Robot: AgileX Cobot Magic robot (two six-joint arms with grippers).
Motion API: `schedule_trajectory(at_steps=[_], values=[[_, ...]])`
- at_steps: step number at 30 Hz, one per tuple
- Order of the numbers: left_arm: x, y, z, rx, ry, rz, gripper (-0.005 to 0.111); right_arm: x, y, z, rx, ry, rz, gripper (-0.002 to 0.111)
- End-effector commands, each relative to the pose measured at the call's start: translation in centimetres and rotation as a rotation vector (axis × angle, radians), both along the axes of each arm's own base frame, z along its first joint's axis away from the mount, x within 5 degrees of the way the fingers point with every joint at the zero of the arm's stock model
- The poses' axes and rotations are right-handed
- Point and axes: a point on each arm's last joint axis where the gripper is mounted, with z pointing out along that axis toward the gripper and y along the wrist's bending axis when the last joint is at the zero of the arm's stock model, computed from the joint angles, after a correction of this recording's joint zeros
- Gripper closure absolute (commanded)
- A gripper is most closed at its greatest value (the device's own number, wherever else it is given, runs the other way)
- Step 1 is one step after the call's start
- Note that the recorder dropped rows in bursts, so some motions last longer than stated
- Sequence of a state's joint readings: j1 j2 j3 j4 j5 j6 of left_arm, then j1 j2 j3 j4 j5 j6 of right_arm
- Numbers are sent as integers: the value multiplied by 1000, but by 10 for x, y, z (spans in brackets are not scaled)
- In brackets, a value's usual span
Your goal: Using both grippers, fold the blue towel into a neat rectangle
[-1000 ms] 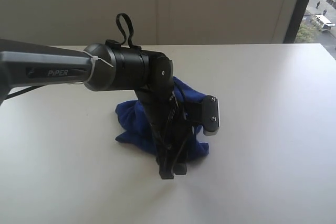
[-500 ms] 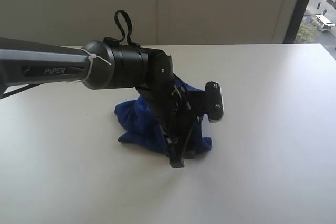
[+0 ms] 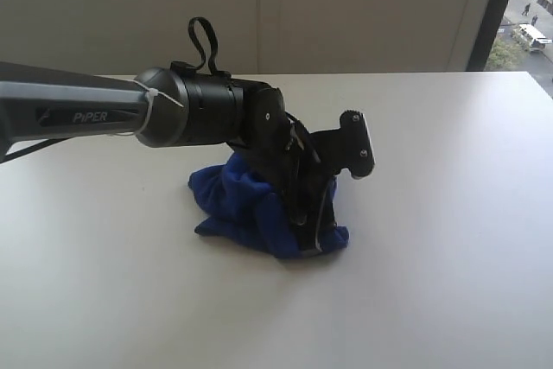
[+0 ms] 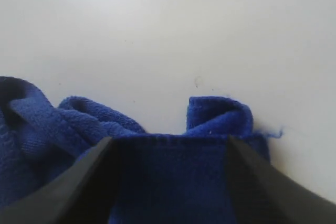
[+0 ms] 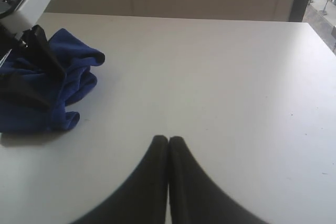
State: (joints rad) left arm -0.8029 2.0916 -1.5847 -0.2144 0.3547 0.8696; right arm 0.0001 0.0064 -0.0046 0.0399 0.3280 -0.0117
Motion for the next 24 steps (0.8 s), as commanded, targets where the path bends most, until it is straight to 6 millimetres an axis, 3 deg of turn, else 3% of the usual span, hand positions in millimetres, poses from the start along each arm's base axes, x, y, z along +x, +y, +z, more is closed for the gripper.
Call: schedule_trajectory(at_steps=[1,6,10,13,15,17,18,19,21,24], values=[[-4,-2,2,-11,6,5,52,0,0,0,-18,-17,4,108],[-8,1,-1,35,52,-15,73,0,0,0,-18,-17,4,108],[-11,3,0,57,76,-26,107,0,0,0,-18,-17,4,108],[-15,5,12,32,99,-21,107,0,0,0,-18,-17,4,108],[-18,4,16,34,92,-41,101,0,0,0,-18,-17,4,108],[-24,0,12,54,100,-77,80,0,0,0,-18,-17,4,108],[-28,-3,9,68,110,-96,63,0,0,0,-18,-17,4,108],[-31,-6,6,79,107,-120,56,0,0,0,-18,-17,4,108],[-34,-8,3,92,99,-147,48,0,0,0,-18,-17,4,108],[-34,-9,-5,110,103,-162,45,0,0,0,-18,-17,4,108]])
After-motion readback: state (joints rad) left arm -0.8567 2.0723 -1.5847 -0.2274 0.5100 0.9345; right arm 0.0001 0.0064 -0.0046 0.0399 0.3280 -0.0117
